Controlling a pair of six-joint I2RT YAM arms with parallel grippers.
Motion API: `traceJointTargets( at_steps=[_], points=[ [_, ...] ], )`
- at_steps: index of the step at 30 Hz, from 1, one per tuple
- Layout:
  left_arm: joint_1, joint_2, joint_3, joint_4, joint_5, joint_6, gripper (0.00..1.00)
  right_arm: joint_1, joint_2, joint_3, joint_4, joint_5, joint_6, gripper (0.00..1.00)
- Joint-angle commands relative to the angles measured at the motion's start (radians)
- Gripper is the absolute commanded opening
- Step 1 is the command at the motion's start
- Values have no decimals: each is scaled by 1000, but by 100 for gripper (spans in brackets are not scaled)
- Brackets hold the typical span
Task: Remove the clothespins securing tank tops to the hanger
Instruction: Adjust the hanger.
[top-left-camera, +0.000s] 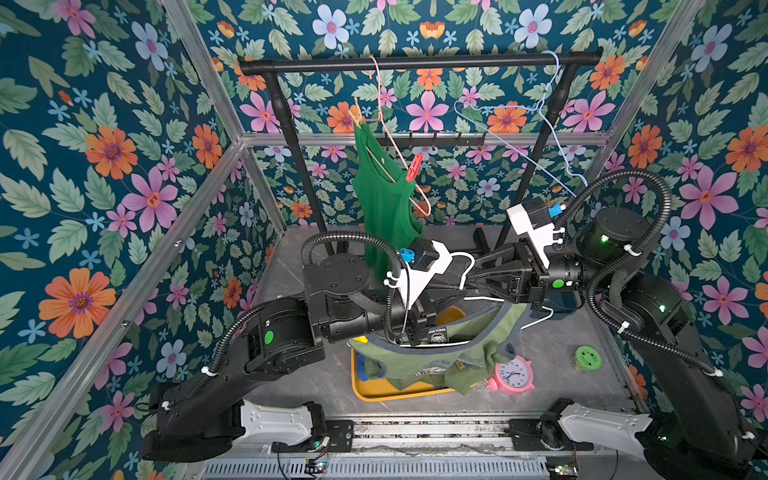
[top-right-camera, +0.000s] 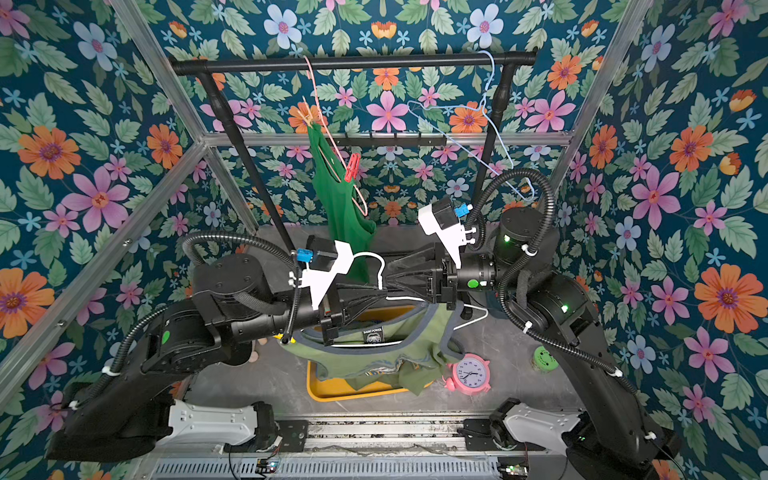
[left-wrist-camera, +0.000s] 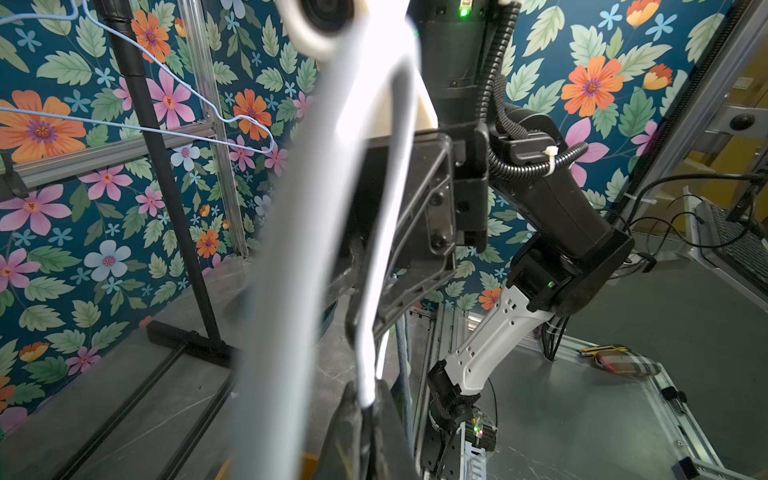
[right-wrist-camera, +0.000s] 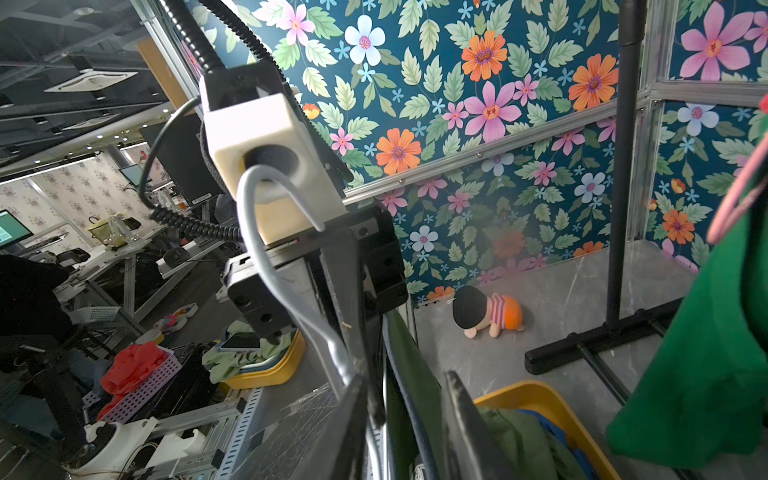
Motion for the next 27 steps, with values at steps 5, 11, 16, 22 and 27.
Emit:
traceJointTargets(
  at_steps=[5,11,16,22,27],
  points=[
    [0,4,1,22,-7,-4,0,2,-35,-23,62,-52,13,31],
    [1,18,5,24,4,1,0,12,29,36,57,-108,19,28],
    [1,20,5,33,7,0,0,30,36,21,61,-106,10,27],
    [1,16,5,40,12,1,0,32,28,-4,53,-96,5,22],
    [2,24,6,45,18,4,0,37,37,-1,65,-92,1,9]
  ],
)
